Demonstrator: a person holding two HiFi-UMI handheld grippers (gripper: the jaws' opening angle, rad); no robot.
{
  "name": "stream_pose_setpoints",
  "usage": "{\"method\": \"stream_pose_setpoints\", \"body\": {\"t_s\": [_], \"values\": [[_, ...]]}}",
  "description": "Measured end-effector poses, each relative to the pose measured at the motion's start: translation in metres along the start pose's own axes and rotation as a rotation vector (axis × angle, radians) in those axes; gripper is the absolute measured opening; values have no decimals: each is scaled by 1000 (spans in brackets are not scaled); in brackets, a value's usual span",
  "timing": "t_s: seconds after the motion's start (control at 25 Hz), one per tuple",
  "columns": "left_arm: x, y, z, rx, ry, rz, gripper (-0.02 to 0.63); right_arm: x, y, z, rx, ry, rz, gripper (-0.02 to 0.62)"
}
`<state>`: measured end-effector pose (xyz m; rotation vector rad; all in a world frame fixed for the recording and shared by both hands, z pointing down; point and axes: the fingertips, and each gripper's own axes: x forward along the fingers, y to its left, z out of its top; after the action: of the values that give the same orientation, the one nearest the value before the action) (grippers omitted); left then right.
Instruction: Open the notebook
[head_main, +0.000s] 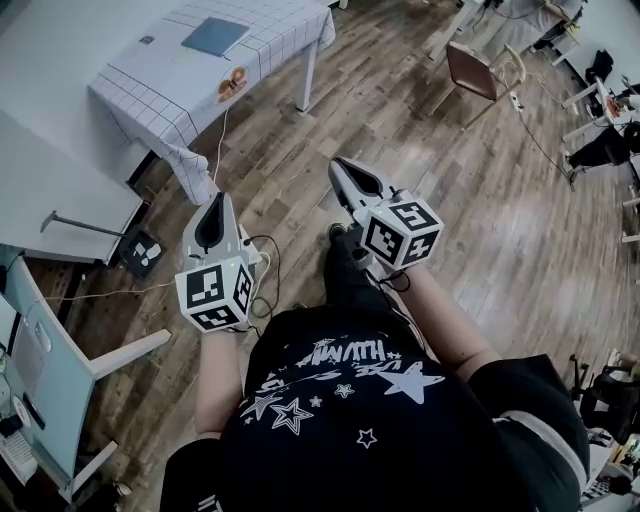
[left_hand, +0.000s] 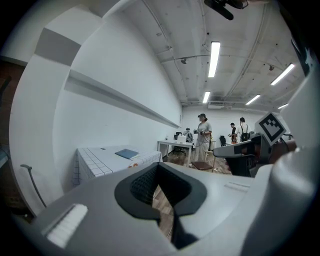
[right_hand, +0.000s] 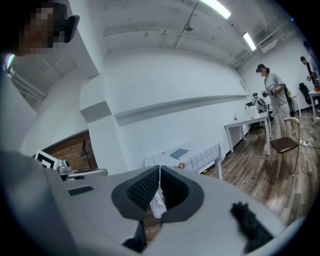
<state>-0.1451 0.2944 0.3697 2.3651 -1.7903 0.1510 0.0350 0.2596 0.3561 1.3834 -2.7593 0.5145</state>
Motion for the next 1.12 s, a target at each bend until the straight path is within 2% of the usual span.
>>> {"method": "stream_pose_setpoints", "body": {"t_s": [0.28,0.44,0.92,1.12], "values": [[43,-3,6,5,7,-2,9,38,-35,8,19,17,22,18],[69,3,7,-30,17,29,9,64,-57,18,27,18,39,17],[146,6,17,-38,69,144,9,134,-120,41,74,73,157,18],[180,2,26,-41,73,185,9,160,-149,61,59,78,205,18]]}}
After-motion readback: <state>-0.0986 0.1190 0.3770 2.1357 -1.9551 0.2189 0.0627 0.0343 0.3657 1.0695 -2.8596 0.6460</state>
